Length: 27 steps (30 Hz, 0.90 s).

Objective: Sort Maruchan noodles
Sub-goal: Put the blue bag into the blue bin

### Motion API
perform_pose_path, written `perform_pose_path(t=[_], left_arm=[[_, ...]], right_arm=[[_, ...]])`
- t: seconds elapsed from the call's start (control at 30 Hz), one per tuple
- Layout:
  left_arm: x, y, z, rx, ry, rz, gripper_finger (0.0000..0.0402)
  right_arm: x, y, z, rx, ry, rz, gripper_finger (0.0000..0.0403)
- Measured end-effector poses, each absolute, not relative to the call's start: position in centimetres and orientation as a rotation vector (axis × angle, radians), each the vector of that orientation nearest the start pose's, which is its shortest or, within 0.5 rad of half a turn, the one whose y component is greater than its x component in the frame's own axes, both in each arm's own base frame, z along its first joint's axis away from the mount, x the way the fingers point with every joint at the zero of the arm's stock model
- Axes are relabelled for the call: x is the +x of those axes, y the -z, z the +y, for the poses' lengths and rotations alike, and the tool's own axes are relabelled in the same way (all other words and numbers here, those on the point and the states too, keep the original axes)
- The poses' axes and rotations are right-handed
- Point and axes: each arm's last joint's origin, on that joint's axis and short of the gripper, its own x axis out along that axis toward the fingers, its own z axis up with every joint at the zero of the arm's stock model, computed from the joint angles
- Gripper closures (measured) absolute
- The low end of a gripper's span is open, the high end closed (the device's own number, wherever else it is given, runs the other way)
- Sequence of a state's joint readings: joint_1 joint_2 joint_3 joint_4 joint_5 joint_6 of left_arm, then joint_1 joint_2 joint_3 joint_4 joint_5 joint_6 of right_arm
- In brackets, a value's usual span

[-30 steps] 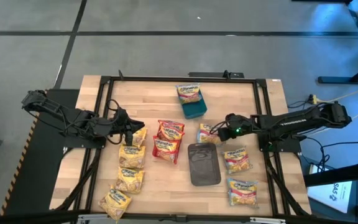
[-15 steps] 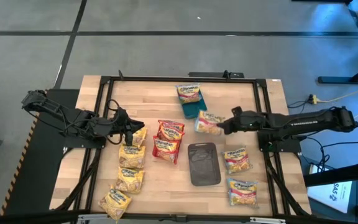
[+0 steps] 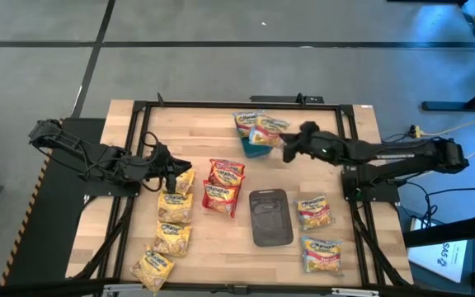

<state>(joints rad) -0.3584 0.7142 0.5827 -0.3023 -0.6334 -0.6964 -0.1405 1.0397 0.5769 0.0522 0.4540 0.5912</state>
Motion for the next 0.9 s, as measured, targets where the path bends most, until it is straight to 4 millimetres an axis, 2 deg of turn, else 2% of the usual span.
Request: perform_pose_path(t=[0.13,0.33,0.6,0.9], left_arm=[[15.0,-26.6,-3.8,-0.477,-0.388,0.269,0.0349],[15.0,-26.5,-3.8,-0.477,-0.388,0.27,0.0349],[15.0,-26.5,-3.8,-0.475,-0.391,0.27,0.0349],[15.0,-26.6,-3.8,-0.476,-0.392,0.267,0.0349]], right_arm=[[23.4,-23.4,-6.6,0.384,0.692,0.335,0.0403],[24.8,-22.3,-9.2,0.334,0.664,0.398,0.0403],[25.1,-22.0,-10.8,0.308,0.638,0.375,0.0403],[26.3,-19.4,-11.6,0.331,0.611,0.449,0.0403]])
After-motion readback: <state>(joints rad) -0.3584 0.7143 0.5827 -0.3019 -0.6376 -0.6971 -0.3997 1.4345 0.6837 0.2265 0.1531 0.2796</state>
